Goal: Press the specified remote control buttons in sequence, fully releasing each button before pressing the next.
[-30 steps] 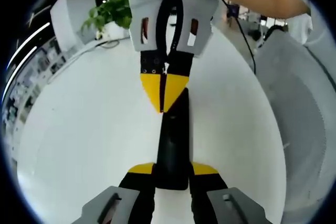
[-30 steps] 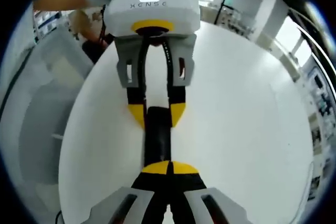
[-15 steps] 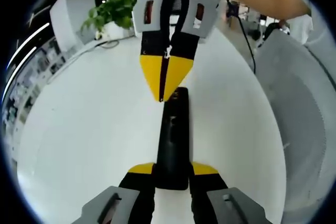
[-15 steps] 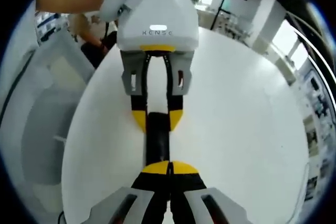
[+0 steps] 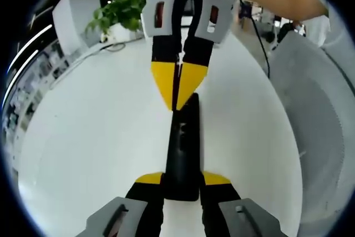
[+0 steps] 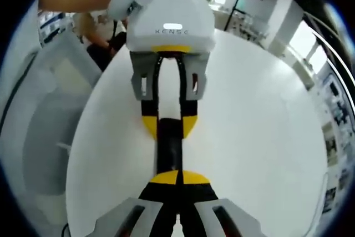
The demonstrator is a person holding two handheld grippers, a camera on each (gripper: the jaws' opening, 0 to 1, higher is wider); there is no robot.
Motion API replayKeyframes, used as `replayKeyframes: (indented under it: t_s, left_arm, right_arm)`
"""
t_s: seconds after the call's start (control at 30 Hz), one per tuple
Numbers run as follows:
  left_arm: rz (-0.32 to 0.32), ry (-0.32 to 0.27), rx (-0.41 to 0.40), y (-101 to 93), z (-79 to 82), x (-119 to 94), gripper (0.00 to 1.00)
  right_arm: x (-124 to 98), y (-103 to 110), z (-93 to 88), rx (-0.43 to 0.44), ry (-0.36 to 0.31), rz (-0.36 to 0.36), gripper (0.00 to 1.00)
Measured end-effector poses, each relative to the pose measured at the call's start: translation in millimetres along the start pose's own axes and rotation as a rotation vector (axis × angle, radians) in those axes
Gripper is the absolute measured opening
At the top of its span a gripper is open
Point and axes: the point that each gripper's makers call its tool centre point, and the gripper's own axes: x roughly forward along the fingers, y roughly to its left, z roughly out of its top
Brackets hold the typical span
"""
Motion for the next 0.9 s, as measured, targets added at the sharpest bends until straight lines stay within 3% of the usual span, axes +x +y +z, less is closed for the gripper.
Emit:
replayKeyframes:
  t_s: [0.9]
  left_arm:
    - [0.002, 0.009, 0.01, -0.6, 0.8, -0.4, 0.24]
  right_arm:
    - [19.6, 9.5, -8.3, 0.003, 0.011, 0.044, 0.0]
